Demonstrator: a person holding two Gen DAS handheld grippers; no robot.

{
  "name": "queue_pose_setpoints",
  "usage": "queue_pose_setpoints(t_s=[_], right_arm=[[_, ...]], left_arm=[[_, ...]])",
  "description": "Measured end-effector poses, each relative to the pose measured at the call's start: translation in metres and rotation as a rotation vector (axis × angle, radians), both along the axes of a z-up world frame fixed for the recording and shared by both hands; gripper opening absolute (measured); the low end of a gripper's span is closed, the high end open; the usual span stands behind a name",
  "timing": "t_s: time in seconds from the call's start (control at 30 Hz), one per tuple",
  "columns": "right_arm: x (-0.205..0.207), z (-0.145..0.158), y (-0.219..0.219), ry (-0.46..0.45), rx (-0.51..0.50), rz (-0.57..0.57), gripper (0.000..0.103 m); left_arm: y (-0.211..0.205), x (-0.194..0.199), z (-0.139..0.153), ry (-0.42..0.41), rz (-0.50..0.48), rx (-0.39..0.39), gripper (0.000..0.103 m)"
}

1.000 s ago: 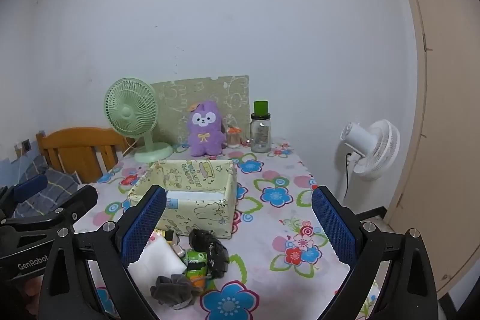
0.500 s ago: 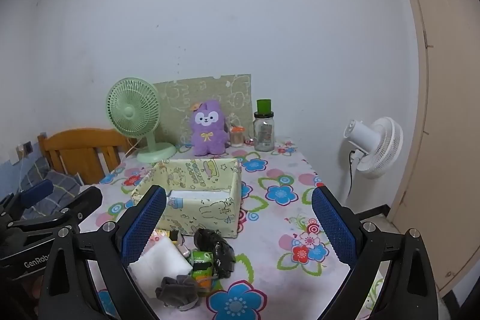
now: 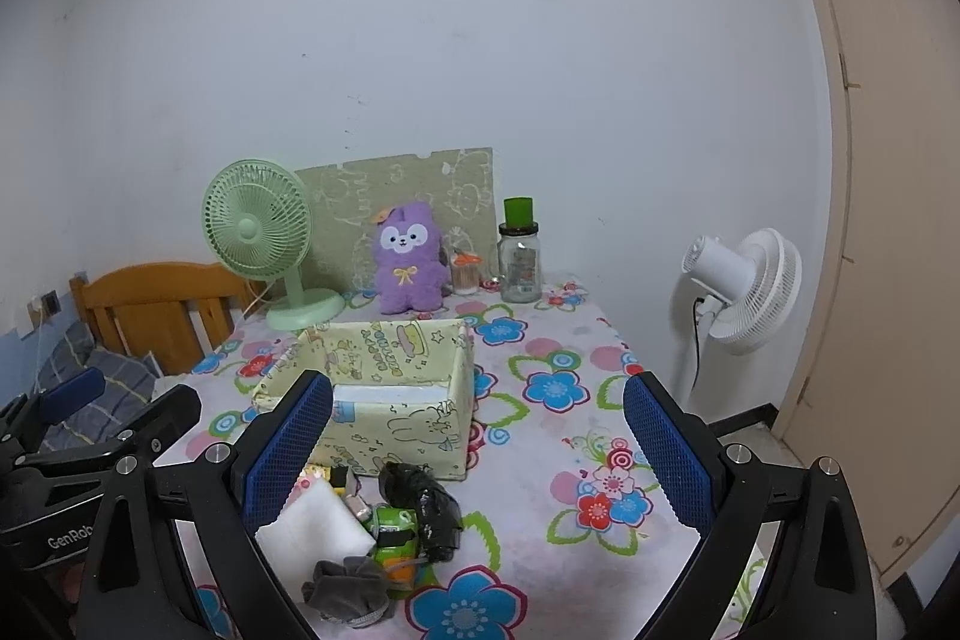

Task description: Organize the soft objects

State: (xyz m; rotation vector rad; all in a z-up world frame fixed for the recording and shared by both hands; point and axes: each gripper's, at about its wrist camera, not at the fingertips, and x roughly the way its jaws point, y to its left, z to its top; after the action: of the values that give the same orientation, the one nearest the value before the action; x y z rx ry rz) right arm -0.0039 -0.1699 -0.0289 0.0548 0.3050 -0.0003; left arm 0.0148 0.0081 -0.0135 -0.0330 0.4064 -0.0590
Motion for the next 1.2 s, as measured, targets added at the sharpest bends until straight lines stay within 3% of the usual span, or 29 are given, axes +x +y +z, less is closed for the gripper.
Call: queue_pose_setpoints(t_s=[1.2], right_arm=[[0.0000, 0.0001, -0.0012, -0.005, -0.003, -0.002, 0.099]], left_arm=[[-0.0007, 0.0039, 0.0010, 0.004, 0.000, 0.004, 0.103]])
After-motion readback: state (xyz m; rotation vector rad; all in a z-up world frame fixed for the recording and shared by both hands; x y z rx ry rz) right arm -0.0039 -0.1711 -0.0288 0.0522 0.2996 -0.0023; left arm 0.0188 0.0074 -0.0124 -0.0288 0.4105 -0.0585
